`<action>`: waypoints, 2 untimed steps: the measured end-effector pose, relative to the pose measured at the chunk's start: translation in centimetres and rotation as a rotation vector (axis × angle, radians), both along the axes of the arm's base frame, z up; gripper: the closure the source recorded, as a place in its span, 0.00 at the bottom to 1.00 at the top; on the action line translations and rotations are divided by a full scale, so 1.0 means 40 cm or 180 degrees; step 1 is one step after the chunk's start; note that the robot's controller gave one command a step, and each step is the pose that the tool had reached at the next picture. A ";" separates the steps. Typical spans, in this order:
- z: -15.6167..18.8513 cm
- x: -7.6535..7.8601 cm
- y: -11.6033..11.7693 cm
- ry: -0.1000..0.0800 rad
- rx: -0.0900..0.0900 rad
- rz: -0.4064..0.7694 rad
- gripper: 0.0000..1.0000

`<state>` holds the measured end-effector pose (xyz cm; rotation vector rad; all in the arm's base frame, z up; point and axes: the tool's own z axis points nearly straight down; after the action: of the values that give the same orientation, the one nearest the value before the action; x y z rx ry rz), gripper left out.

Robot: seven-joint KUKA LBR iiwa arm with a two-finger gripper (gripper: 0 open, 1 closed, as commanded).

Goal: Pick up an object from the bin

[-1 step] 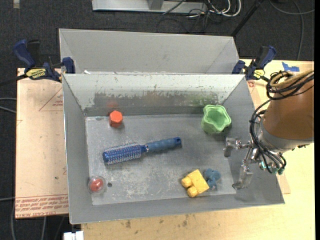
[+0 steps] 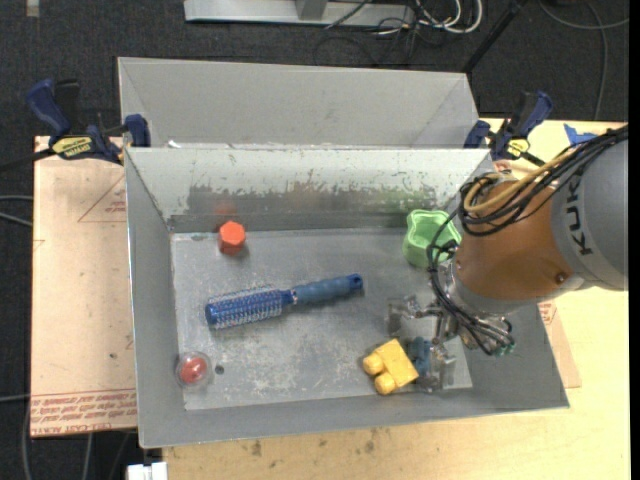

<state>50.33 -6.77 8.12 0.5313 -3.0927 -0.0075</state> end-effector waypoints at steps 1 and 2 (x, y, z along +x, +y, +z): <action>-0.020 -0.044 0.081 -0.0092 -0.0019 0.0923 0.00; -0.017 -0.042 0.081 -0.0099 -0.0019 0.0925 1.00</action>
Offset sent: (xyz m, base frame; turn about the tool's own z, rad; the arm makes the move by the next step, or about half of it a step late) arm -0.0245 0.0315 -0.0112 -0.2887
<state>48.65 -3.52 7.42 0.9825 -3.0107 0.0109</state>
